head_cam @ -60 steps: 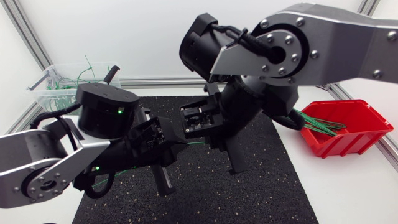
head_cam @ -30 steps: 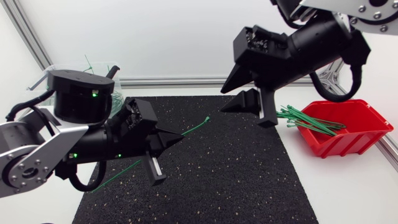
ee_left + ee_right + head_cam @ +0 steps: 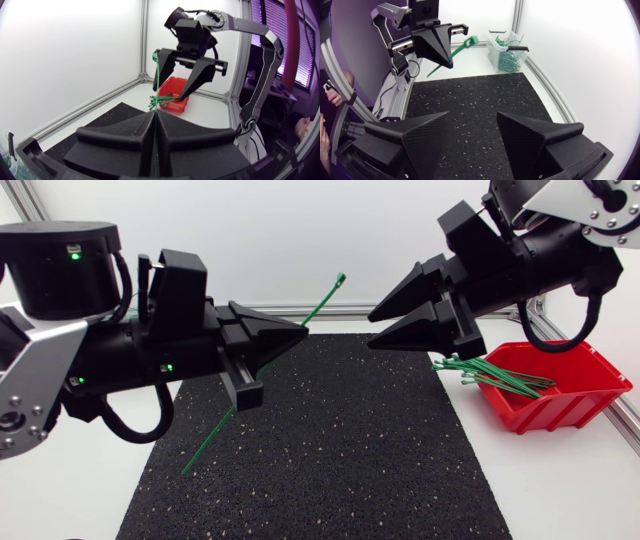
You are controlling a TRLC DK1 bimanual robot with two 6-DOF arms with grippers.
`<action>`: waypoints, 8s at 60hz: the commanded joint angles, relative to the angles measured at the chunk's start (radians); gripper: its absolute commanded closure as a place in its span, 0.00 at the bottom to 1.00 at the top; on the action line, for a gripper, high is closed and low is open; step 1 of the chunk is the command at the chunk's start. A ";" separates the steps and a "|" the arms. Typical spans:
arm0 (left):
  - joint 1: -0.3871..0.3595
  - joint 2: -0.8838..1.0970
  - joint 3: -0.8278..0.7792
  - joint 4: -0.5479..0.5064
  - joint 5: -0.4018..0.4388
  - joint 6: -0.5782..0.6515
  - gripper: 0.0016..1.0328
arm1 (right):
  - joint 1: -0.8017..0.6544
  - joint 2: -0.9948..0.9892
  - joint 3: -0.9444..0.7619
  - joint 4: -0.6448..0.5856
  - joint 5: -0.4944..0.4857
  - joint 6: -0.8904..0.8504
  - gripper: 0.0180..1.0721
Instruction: Take a green cable tie from the red box, thread the tail through the head to close it, then place it in the transparent bin on the left.
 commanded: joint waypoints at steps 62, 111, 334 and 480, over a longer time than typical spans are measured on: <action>0.061 0.180 -0.003 0.442 0.150 -0.558 0.97 | 0.139 0.260 0.052 0.044 -0.447 0.154 0.57; 0.045 0.202 -0.007 0.451 0.148 -0.587 0.97 | 0.139 0.280 -0.002 0.359 -0.439 0.435 0.94; 0.098 0.080 -0.020 0.033 0.353 -0.202 0.97 | 0.288 0.207 -0.124 -0.008 -0.163 0.065 0.94; 0.521 0.590 0.499 -0.797 0.599 -0.126 0.97 | 0.768 0.237 -0.755 1.669 0.978 -0.841 0.12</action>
